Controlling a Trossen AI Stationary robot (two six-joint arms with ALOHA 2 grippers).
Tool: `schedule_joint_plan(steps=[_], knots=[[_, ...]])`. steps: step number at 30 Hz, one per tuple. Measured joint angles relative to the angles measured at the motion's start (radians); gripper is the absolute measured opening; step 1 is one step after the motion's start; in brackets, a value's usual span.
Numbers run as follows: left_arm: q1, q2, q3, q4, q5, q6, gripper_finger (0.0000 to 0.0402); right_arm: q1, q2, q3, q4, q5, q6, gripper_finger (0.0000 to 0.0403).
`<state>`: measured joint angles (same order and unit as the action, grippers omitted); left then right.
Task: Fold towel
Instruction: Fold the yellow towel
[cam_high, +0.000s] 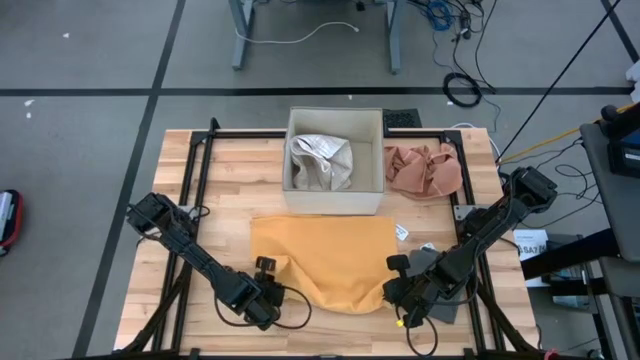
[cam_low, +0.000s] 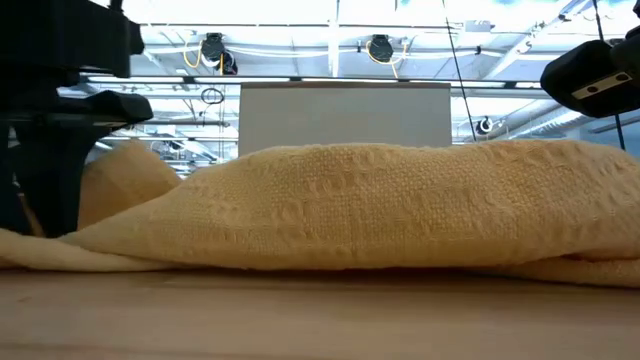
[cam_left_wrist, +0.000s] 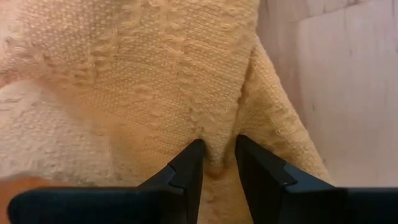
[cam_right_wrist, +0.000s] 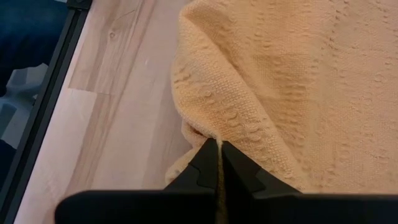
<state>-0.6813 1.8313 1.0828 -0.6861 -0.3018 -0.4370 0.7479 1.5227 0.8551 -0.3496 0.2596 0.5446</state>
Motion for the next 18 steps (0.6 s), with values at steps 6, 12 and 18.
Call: schedule_joint_plan(steps=[6, 12, 18], knots=[[0.022, 0.002, 0.0, 0.0, 0.001, 0.068, 0.0034, 0.0, 0.0, 0.0, 0.0, 0.0, -0.003, 0.0], [0.02, -0.018, 0.011, -0.019, 0.008, 0.11, 0.0005, 0.0, 0.0, 0.0, -0.002, -0.004, -0.003, 0.0], [0.014, -0.105, 0.034, -0.02, 0.0, 0.114, 0.0003, 0.0, 0.0, 0.0, -0.025, -0.004, -0.006, 0.0]])
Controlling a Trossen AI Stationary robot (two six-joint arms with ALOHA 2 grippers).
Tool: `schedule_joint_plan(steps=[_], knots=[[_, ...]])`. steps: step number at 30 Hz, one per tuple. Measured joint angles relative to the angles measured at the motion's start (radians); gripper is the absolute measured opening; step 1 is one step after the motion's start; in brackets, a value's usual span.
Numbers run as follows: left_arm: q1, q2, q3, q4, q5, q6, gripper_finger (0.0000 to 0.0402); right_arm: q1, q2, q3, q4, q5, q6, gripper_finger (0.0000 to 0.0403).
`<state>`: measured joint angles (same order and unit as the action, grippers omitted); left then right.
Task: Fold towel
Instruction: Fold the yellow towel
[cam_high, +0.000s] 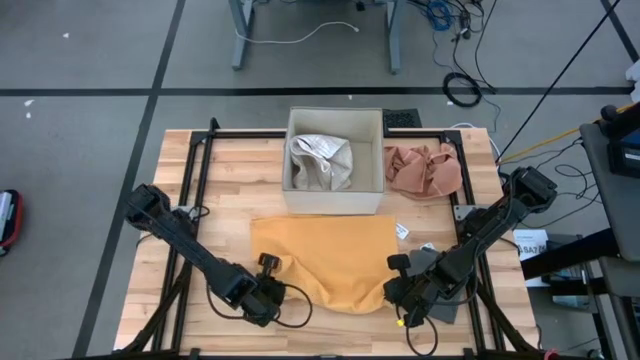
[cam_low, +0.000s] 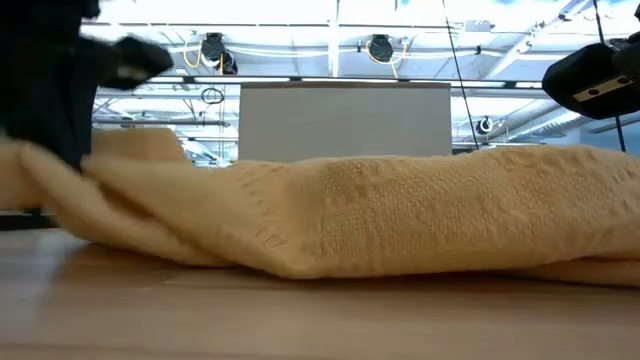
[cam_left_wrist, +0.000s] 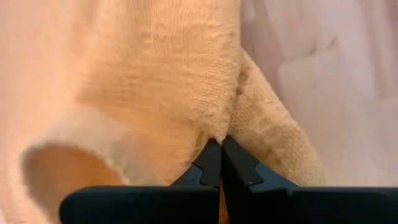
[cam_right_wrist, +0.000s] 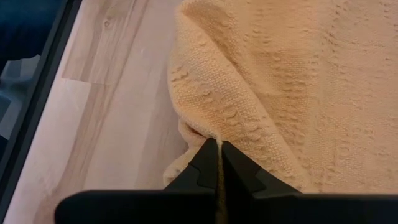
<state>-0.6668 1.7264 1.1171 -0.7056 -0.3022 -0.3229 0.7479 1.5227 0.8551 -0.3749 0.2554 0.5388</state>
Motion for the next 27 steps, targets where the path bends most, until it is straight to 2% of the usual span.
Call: schedule_joint_plan(steps=[7, 15, 17, 22, 27], knots=[[-0.019, -0.084, 0.061, -0.054, -0.022, 0.002, 0.0002, 0.0, 0.0, 0.0, -0.004, 0.0, -0.001, 0.0], [-0.035, -0.121, 0.127, -0.155, -0.08, -0.018, 0.0001, 0.0, -0.017, 0.0, -0.022, 0.0, -0.009, 0.0], [-0.034, -0.121, 0.15, -0.183, -0.04, -0.027, 0.0001, 0.0, -0.042, 0.0, -0.019, 0.0, -0.025, 0.0], [-0.033, -0.121, 0.221, -0.228, 0.134, -0.038, 0.0001, 0.008, -0.145, 0.0, -0.015, -0.017, -0.08, 0.0], [-0.046, -0.121, 0.363, -0.38, 0.144, -0.062, 0.0001, 0.034, -0.294, 0.0, 0.021, -0.079, -0.153, 0.0]])
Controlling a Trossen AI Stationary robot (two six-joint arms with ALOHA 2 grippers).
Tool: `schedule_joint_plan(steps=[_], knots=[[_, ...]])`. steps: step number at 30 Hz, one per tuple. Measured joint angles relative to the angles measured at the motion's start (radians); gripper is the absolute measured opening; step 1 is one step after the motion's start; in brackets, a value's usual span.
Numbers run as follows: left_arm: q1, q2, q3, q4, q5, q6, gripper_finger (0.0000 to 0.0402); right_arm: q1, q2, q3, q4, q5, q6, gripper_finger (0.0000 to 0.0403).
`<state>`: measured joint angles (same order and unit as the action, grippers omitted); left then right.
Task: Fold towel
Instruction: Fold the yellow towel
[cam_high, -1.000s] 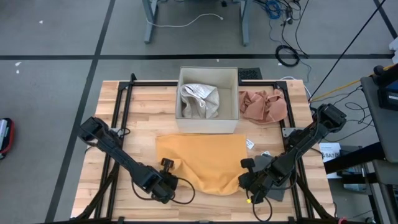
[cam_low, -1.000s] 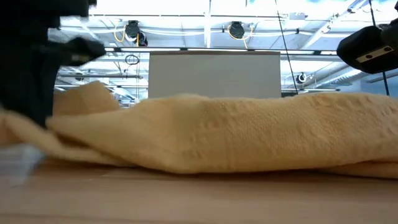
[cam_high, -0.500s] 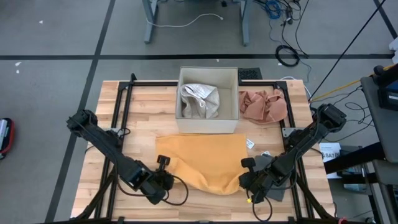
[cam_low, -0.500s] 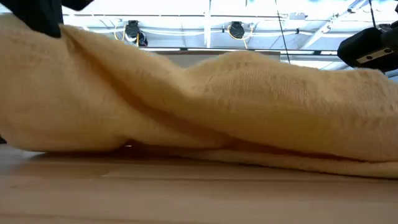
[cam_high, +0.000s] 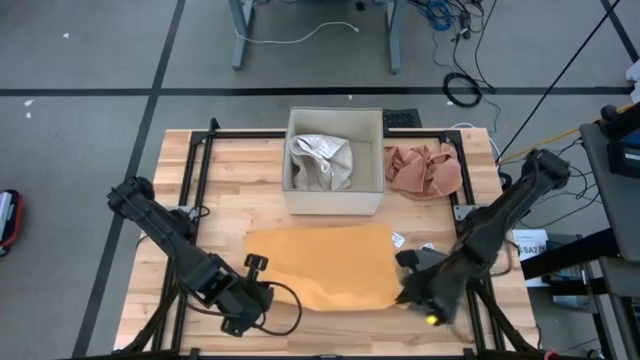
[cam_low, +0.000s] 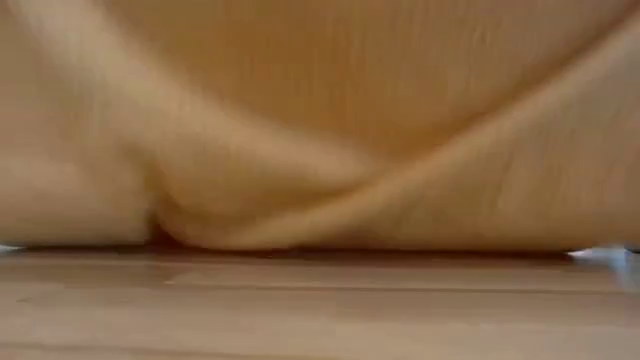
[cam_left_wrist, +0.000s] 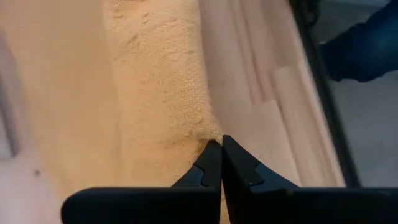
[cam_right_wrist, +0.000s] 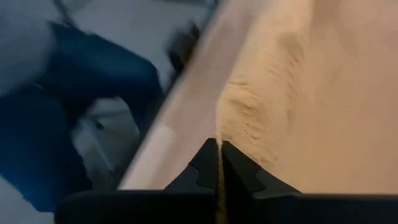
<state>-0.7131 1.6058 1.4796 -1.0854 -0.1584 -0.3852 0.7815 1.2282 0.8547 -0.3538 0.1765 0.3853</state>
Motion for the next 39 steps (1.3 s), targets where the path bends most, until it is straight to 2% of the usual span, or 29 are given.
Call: schedule_joint_plan(steps=[4, 8, 12, 16, 20, 25, 30, 32, 36, 39], knots=[[-0.027, 0.0, 0.146, -0.086, -0.087, 0.032, 0.0001, 0.044, -0.132, 0.0, 0.048, -0.005, -0.088, 0.0], [-0.06, 0.0, 0.289, -0.197, -0.294, 0.051, 0.0001, 0.088, -0.253, 0.0, 0.066, 0.007, -0.149, 0.0], [-0.08, -0.001, 0.38, -0.338, -0.519, -0.018, 0.0001, 0.116, -0.331, 0.0, 0.008, 0.009, -0.111, 0.0], [-0.07, -0.001, 0.399, -0.409, -0.623, -0.055, 0.0001, 0.113, -0.369, 0.0, -0.158, 0.035, -0.011, 0.0], [-0.038, 0.0, 0.4, -0.423, -0.691, -0.05, 0.0001, 0.107, -0.394, 0.0, -0.26, 0.132, -0.004, 0.0], [0.039, 0.0, 0.4, -0.43, -0.753, -0.024, 0.0001, 0.101, -0.443, 0.009, -0.257, 0.321, -0.133, 0.0], [0.111, 0.0, 0.4, -0.434, -0.901, 0.005, 0.0001, 0.102, -0.468, 0.078, -0.248, 0.588, -0.307, 0.0], [0.119, 0.0, 0.4, -0.427, -0.971, 0.017, 0.0001, 0.102, -0.468, 0.107, -0.218, 0.656, -0.392, 0.0], [0.097, -0.001, 0.4, -0.401, -1.044, 0.037, 0.0001, 0.106, -0.465, 0.146, -0.118, 0.656, -0.541, 0.0], [0.058, -0.001, 0.4, -0.401, -1.049, 0.028, 0.0001, 0.121, -0.468, 0.156, -0.112, 0.595, -0.564, 0.0]])
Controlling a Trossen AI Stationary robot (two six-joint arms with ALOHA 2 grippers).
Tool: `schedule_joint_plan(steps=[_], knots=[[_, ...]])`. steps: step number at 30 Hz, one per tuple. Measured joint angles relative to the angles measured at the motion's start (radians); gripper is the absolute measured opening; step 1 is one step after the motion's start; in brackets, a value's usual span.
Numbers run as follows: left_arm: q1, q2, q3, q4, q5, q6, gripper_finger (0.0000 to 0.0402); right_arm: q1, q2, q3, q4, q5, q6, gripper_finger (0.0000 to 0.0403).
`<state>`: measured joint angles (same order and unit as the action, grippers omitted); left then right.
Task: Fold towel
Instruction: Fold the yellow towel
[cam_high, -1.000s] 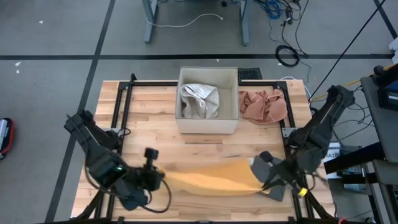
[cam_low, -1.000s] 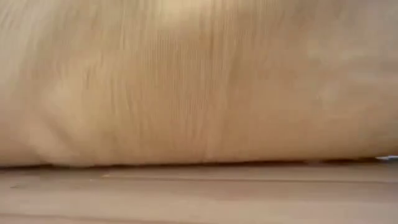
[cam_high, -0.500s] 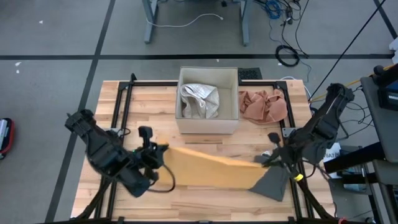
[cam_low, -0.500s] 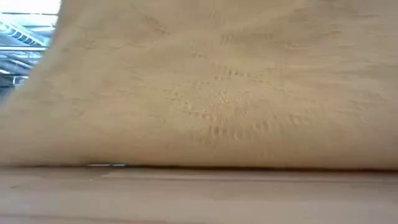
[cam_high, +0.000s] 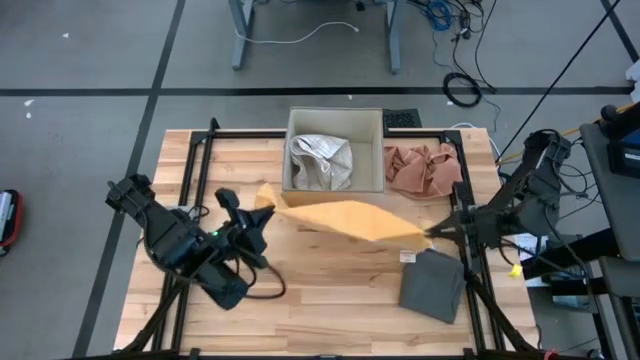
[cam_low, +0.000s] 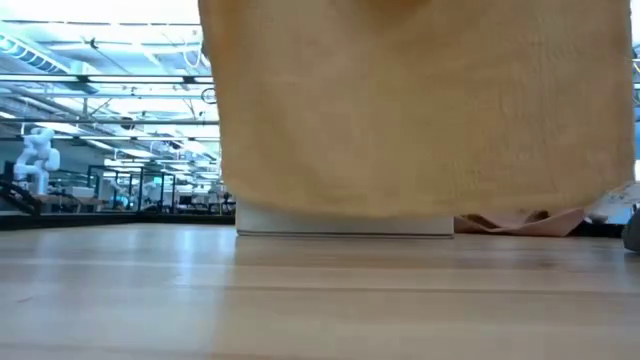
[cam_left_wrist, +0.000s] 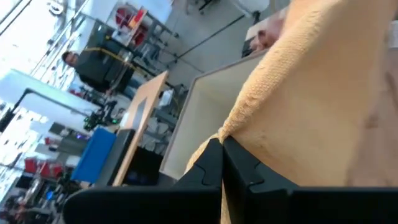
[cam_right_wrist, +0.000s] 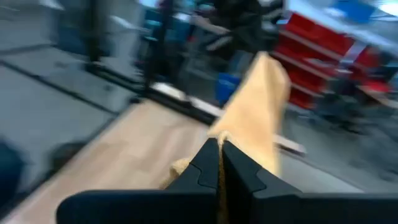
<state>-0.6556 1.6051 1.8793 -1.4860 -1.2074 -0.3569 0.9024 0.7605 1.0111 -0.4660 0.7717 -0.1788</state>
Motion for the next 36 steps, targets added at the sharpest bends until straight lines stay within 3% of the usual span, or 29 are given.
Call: schedule_joint_plan(steps=[3, 7, 11, 19, 26, 36], knots=[[-0.041, 0.0, 0.0, 0.0, 0.086, -0.023, 0.0001, 0.003, 0.003, 0.0, -0.03, -0.147, 0.067, 0.0], [-0.068, -0.002, -0.026, 0.009, 0.382, -0.053, 0.0001, 0.003, 0.024, -0.034, -0.078, -0.361, 0.229, 0.0], [-0.084, 0.0, -0.15, 0.08, 0.557, -0.081, 0.0001, 0.002, 0.064, -0.127, -0.048, -0.445, 0.353, 0.0], [-0.111, 0.001, -0.438, 0.416, 0.749, -0.088, 0.0001, 0.003, 0.227, -0.354, 0.366, -0.611, 0.474, 0.0], [-0.153, 0.0, -0.592, 0.674, 0.788, -0.099, 0.0001, 0.003, 0.465, -0.404, 0.665, -0.675, 0.47, 0.0], [-0.194, 0.0, -0.66, 0.578, 0.825, -0.295, 0.0001, -0.003, 0.703, -0.404, 0.847, -0.664, 0.48, 0.0004]])
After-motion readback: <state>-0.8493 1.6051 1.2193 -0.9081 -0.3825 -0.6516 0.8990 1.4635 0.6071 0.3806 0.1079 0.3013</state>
